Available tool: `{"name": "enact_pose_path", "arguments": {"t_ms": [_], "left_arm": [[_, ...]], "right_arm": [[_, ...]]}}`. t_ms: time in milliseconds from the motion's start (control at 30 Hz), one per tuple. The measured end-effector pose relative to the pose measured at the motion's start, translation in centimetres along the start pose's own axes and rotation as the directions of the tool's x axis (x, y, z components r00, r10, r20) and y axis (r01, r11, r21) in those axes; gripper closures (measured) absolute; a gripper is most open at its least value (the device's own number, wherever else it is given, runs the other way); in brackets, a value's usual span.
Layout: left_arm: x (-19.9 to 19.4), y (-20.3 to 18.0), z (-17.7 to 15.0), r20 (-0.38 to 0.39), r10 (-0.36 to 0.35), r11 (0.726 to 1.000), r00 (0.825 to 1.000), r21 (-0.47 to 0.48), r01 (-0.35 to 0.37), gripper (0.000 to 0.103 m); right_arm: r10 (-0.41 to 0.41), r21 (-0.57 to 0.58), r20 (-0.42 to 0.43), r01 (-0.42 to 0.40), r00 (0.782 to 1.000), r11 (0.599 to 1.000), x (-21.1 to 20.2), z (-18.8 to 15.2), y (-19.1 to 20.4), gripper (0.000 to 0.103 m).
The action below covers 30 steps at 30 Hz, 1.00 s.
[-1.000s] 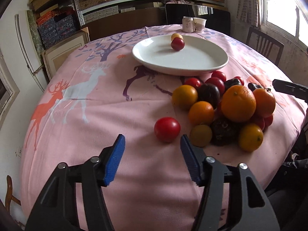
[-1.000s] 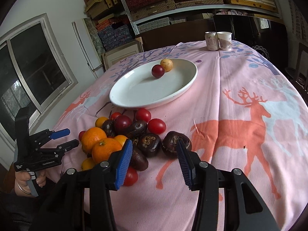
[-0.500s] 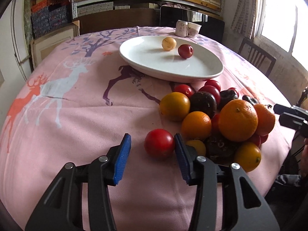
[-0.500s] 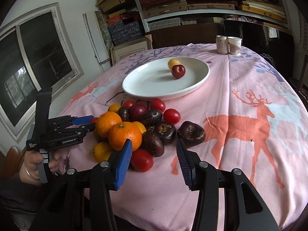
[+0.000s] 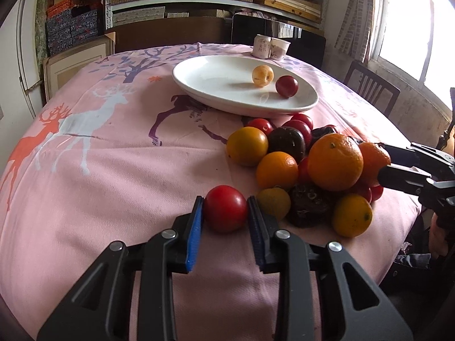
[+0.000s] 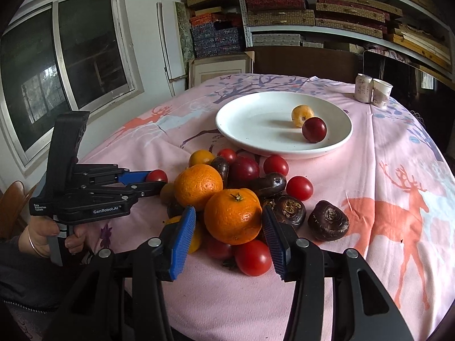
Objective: Organize fruits
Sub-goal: 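Grasp a red tomato with the left tool while the right tool grasps an orange, then lower both held fruits onto the white plate and open both tools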
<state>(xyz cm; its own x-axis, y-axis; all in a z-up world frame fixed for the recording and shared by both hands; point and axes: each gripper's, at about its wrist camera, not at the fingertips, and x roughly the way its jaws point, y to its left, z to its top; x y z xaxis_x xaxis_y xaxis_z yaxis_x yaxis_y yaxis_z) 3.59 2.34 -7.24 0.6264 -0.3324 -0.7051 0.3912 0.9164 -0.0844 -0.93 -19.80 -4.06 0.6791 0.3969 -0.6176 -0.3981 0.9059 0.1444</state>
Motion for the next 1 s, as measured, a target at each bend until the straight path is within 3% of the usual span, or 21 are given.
{"name": "enact_pose_path", "arguments": {"t_ms": [100,433,633,800,833,933,1000], "left_arm": [[-0.6,0.0,0.0,0.015,-0.002,1.000,1.000,-0.013,0.002,0.074],[-3.9,-1.6,3.2,0.127,-0.046,0.999,0.991,0.003,0.045,0.074],[-0.9,-3.0,8.3,0.095,-0.072,0.997,0.993,0.019,0.071,0.074],[3.2,-4.0,12.1,0.044,-0.074,0.997,0.996,0.014,0.073,0.074],[4.0,-4.1,12.7,0.028,-0.080,0.997,0.996,0.012,0.080,0.072],[5.2,-4.2,13.7,0.035,-0.034,0.999,0.999,0.005,0.034,0.034],[4.5,-4.0,13.5,0.057,-0.043,0.999,0.997,-0.001,0.043,0.033]], "right_arm": [[-0.023,-0.018,0.004,0.023,1.000,1.000,0.0,-0.3,0.1,0.060],[0.029,0.079,0.107,-0.037,0.994,0.996,-2.5,2.1,-2.9,0.062],[0.016,0.191,0.100,-0.035,0.995,0.981,-0.6,5.8,-7.8,0.062],[0.010,0.216,0.058,-0.023,0.998,0.976,3.5,8.4,-9.2,0.061],[0.012,0.215,0.054,-0.023,0.998,0.976,4.3,8.8,-9.3,0.061],[-0.018,0.227,0.064,0.003,0.998,0.974,5.4,9.4,-9.6,0.059],[0.001,0.243,0.082,-0.021,0.997,0.970,4.9,9.2,-9.9,0.058]]}}
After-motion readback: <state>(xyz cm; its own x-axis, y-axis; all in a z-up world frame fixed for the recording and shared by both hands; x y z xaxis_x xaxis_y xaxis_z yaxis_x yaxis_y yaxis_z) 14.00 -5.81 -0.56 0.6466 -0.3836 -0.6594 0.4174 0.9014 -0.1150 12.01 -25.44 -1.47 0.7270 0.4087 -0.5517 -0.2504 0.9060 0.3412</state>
